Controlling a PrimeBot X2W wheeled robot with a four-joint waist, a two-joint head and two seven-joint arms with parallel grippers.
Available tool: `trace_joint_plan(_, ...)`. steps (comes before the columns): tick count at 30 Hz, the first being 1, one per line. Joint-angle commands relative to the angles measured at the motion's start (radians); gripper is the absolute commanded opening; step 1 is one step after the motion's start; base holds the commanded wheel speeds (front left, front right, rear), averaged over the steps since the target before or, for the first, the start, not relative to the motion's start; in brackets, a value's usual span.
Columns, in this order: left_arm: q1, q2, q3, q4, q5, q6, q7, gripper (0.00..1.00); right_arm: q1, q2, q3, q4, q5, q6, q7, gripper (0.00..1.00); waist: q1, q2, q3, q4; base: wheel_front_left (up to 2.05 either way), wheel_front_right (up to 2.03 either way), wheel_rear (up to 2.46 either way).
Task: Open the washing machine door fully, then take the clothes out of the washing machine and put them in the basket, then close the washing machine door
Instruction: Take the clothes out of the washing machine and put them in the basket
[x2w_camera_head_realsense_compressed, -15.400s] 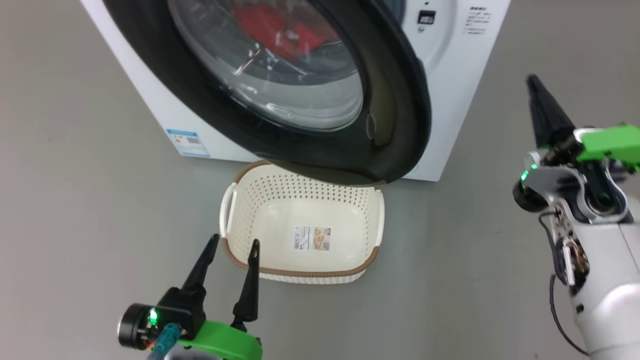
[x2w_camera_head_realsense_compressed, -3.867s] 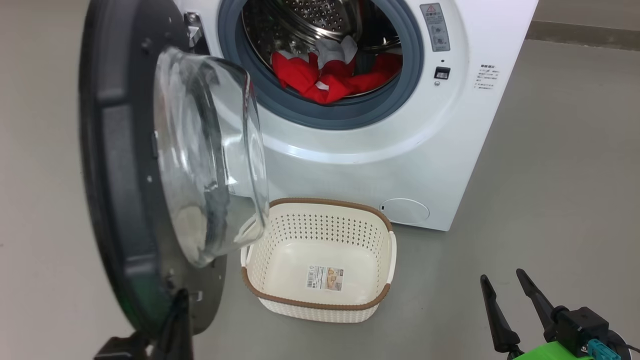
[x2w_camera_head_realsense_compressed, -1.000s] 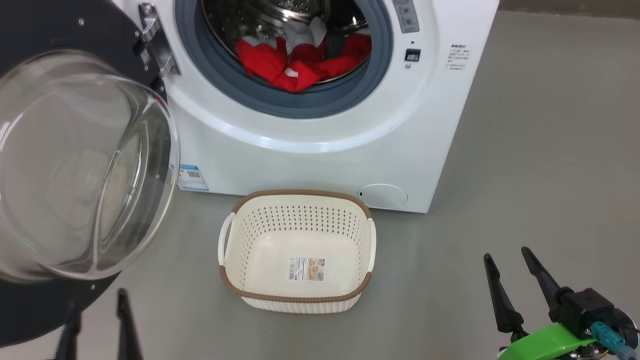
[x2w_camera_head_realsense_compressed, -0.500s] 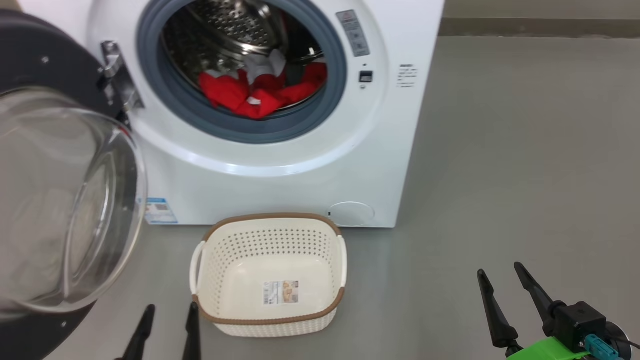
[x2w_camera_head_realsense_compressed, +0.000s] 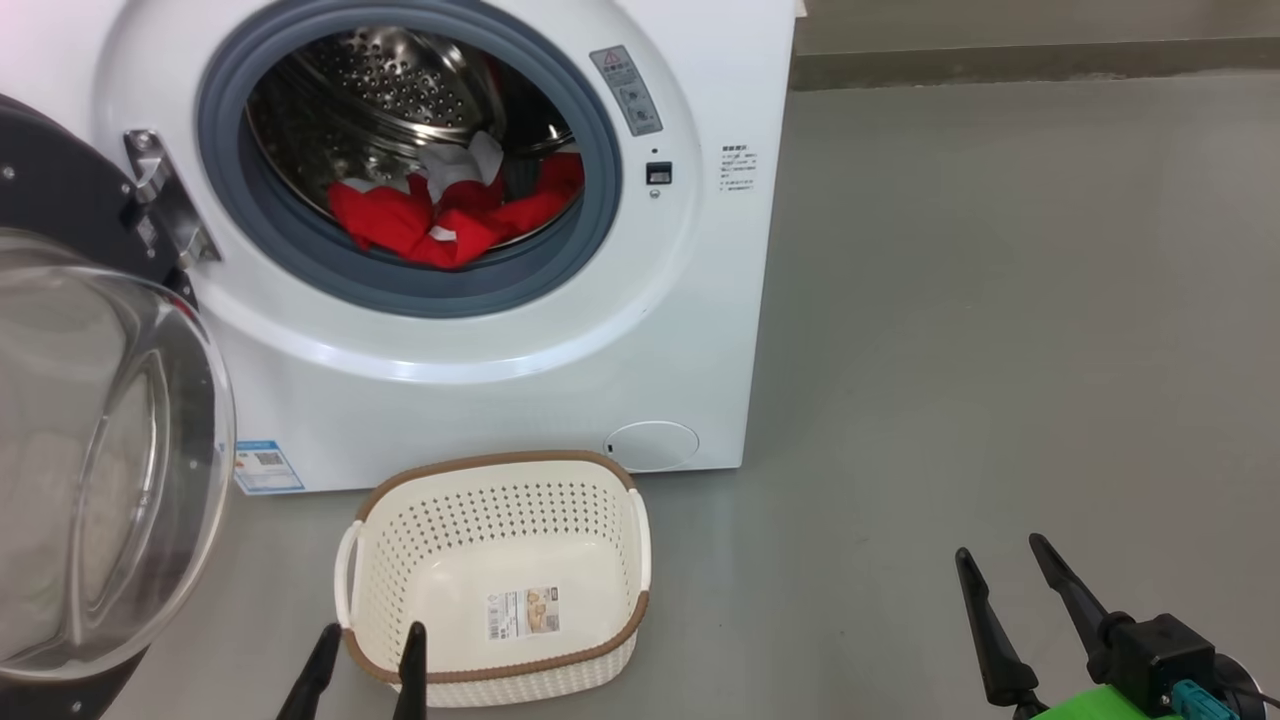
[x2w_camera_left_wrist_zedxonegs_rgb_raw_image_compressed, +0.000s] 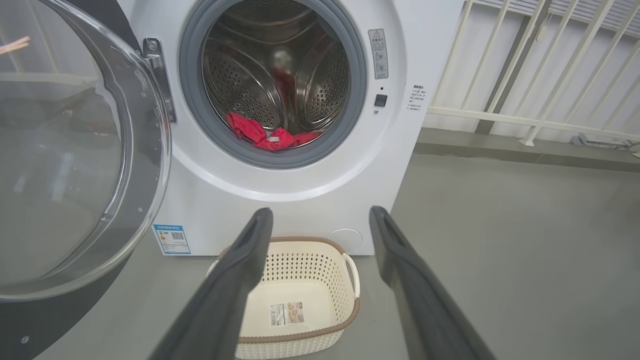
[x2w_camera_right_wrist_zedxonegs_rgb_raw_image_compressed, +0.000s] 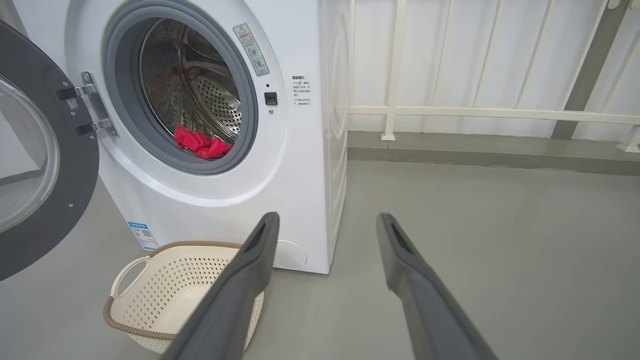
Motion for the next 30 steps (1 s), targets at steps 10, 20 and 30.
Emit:
trace_joint_plan(10,-0.039,0.012,0.029,0.004,-0.016,-0.006,-0.016,1.00,-0.022,-0.013,0.021,-0.023,0.004,0.000,0.000,1.00,0.0000,0.0000,-0.008,-0.009,0.00,0.00,0.00)
trace_joint_plan(20,-0.045,0.016,0.023,0.022,-0.021,-0.006,-0.020,1.00,-0.027,-0.013,0.024,-0.017,0.008,0.000,-0.003,1.00,0.0000,0.0000,-0.016,-0.019,0.00,0.00,0.00)
trace_joint_plan(30,-0.059,0.017,0.016,0.029,-0.008,0.012,-0.031,1.00,-0.026,-0.013,0.027,-0.012,0.011,0.000,-0.006,1.00,0.0000,0.0000,-0.018,-0.018,0.25,-0.25,0.00)
